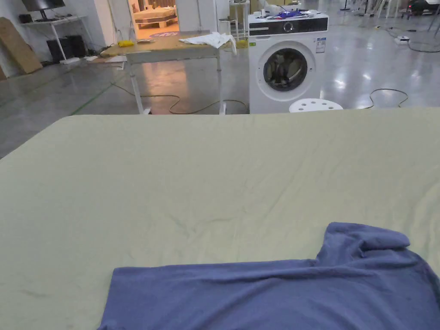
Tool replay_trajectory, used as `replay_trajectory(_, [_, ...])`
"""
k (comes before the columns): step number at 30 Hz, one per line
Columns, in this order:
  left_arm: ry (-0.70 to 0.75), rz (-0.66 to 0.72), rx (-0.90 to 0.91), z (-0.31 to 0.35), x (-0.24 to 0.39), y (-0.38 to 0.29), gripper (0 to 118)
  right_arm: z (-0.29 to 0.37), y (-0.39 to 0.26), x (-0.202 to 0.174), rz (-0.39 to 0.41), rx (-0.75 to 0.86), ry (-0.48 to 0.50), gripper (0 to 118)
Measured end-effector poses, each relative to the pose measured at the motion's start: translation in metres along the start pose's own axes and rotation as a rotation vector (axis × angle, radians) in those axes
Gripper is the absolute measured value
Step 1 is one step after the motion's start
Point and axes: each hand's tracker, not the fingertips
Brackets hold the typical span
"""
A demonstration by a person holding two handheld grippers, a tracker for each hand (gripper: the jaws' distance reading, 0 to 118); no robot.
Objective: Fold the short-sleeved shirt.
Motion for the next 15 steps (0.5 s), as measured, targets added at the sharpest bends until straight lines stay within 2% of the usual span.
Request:
replay_trajectory(2, [0.007,-0.039,0.099,0.012,0.011,0.003,75,0.009,0.004,-0.002,-0.03,0.065,0.031,73])
replay_trajectory(4, [-0.016,0.023,0.167,0.021,0.022,0.012,75,0.017,0.005,-0.008,-0.073,0.139,0.057,73])
replay_trajectory(6, [-0.034,0.025,0.254,0.03,0.039,0.018,75,0.025,0.007,-0.016,-0.091,0.217,0.121,73])
replay_trajectory(10, [-0.049,-0.068,0.386,0.047,0.071,0.031,73,0.047,0.022,-0.04,-0.024,0.355,0.161,73])
replay_trajectory(11, [-0.056,-0.096,0.41,0.05,0.075,0.033,69,0.05,0.026,-0.044,-0.004,0.372,0.157,72])
replay_trajectory(12, [-0.069,-0.13,0.435,0.054,0.08,0.034,55,0.053,0.029,-0.048,0.016,0.381,0.159,70])
replay_trajectory(13, [-0.063,-0.159,0.456,0.057,0.085,0.035,40,0.055,0.032,-0.053,0.033,0.386,0.166,64])
replay_trajectory(14, [-0.054,-0.179,0.465,0.058,0.088,0.036,27,0.056,0.034,-0.056,0.039,0.39,0.168,50])
replay_trajectory(15, [-0.05,-0.193,0.467,0.061,0.092,0.039,18,0.057,0.035,-0.058,0.047,0.394,0.177,24])
